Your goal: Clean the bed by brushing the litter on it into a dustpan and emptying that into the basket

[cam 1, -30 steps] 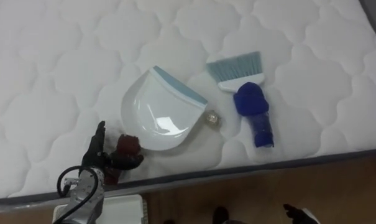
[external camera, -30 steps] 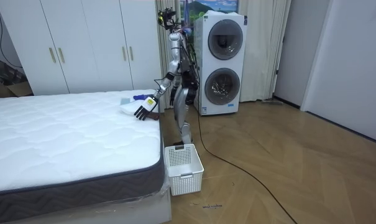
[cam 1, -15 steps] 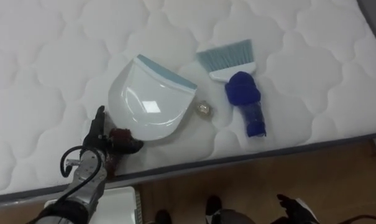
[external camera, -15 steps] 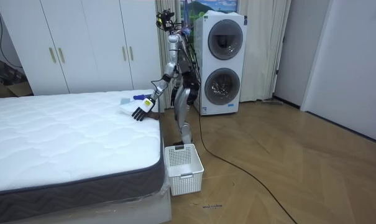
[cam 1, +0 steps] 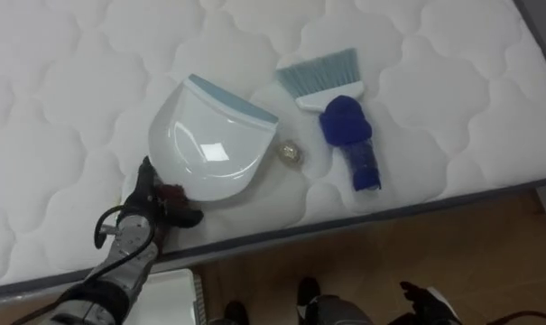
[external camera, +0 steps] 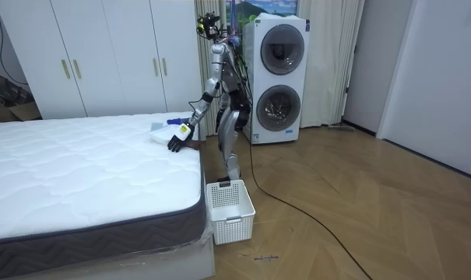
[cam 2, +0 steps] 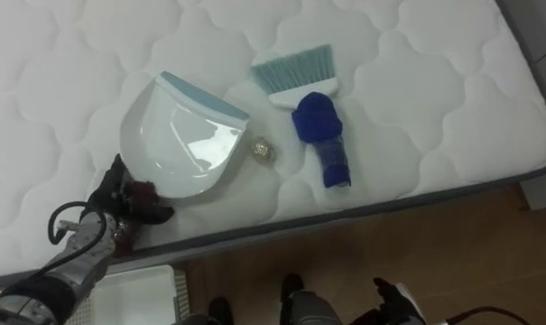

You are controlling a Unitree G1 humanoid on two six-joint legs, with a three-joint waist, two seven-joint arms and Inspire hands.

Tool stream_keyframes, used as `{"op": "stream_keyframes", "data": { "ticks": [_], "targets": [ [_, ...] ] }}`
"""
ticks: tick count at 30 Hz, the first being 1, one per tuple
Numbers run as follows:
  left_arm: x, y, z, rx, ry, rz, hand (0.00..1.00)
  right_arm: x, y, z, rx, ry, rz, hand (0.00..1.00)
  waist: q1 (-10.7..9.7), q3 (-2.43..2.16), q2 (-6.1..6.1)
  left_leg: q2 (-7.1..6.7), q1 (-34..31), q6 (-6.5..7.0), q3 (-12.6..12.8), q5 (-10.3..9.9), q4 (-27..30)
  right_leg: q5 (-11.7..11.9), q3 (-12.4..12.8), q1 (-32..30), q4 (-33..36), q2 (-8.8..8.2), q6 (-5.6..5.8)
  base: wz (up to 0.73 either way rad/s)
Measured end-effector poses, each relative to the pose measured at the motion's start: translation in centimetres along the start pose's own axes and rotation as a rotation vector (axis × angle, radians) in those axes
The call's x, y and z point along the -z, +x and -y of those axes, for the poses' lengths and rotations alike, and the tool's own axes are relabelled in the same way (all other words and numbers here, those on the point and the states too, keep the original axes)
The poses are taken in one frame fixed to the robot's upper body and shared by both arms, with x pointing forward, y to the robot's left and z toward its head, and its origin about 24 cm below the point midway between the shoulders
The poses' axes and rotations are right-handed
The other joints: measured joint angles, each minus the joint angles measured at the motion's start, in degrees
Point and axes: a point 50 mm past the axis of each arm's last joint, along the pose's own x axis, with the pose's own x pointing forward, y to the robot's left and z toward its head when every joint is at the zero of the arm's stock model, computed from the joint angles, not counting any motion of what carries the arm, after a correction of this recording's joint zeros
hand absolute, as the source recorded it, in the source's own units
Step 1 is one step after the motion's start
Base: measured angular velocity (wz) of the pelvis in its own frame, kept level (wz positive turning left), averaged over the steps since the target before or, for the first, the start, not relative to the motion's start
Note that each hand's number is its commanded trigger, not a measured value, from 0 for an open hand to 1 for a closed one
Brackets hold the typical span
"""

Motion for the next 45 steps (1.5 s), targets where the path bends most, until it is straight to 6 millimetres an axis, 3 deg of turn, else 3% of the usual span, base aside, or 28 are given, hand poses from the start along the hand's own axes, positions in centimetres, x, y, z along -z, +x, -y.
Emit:
{"op": "stream_keyframes", "data": {
  "ticks": [5,10,13,18,28,34,41,43,45],
  "targets": [
    [0.0,0.4,-1.5,-0.037,0.048,-0.007,1.00,0.0,0.0,0.0,-0.001,-0.001,-0.007,0.00,-0.09,-0.05,-0.03,-0.54,0.18,0.15,0.02,-0.03,-0.02,0.08,0.25,-0.18,0.60,-0.35,0.19,-0.01],
    [0.6,0.4,-1.5,-0.041,0.080,-0.038,1.00,0.0,0.0,-0.1,-0.010,0.000,-0.005,0.00,-1.00,-0.09,-0.11,-0.64,0.20,0.27,0.12,-0.06,0.02,0.18,0.35,-0.14,0.49,-0.44,0.36,0.00],
    [0.9,0.3,-1.3,-0.030,0.094,-0.061,1.00,0.0,0.0,-0.1,-0.011,0.001,-0.005,0.00,-1.45,-0.09,-0.11,-0.54,0.20,0.30,0.26,-0.08,0.00,0.19,0.39,-0.15,0.39,-0.38,0.38,-0.02],
    [1.2,-0.2,0.8,0.039,0.088,-0.085,1.00,-0.3,0.1,-0.3,-0.011,-0.003,-0.003,0.00,-1.42,-0.09,-0.11,-0.34,0.03,0.30,0.34,-0.08,0.47,0.18,0.38,-0.23,0.46,-0.30,0.38,0.00],
    [1.4,-0.2,0.6,0.051,0.149,-0.077,1.00,-0.7,0.1,-0.4,0.009,0.010,0.005,0.00,-1.19,-0.09,-0.11,0.34,0.07,0.30,1.02,-0.18,0.35,0.14,0.69,-0.18,-0.01,-0.18,0.25,-0.02],
    [1.7,-0.3,0.3,0.021,0.199,-0.064,1.00,-0.8,0.1,0.0,0.043,0.204,-0.005,0.00,-1.05,-0.11,-0.08,0.72,-0.17,0.14,1.33,-0.30,0.85,0.58,0.98,-0.31,-0.20,0.58,-0.03,-0.05],
    [2.8,-0.6,-1.3,-0.085,0.342,-0.005,1.00,-4.0,0.3,2.7,0.208,0.584,0.095,0.00,-0.97,-0.20,-0.05,0.97,-0.51,0.08,1.78,-0.39,1.93,0.60,1.47,-0.89,0.65,0.56,-0.15,-0.03],
    [3.4,-0.9,-1.8,-0.130,0.377,0.009,1.00,-4.9,0.2,3.6,0.266,0.655,0.124,0.00,-0.73,-0.51,-0.12,0.96,-0.26,0.08,2.07,-0.39,2.01,0.62,1.75,-0.89,0.84,0.56,-0.18,-0.05],
    [4.4,-1.4,-2.0,-0.171,0.435,0.024,1.00,-5.5,0.0,4.7,0.334,0.765,0.159,0.00,0.12,-1.28,-0.17,0.91,0.29,0.10,2.67,-0.40,1.94,0.63,2.45,-0.89,1.48,0.76,-0.19,-0.11]
  ]
}}
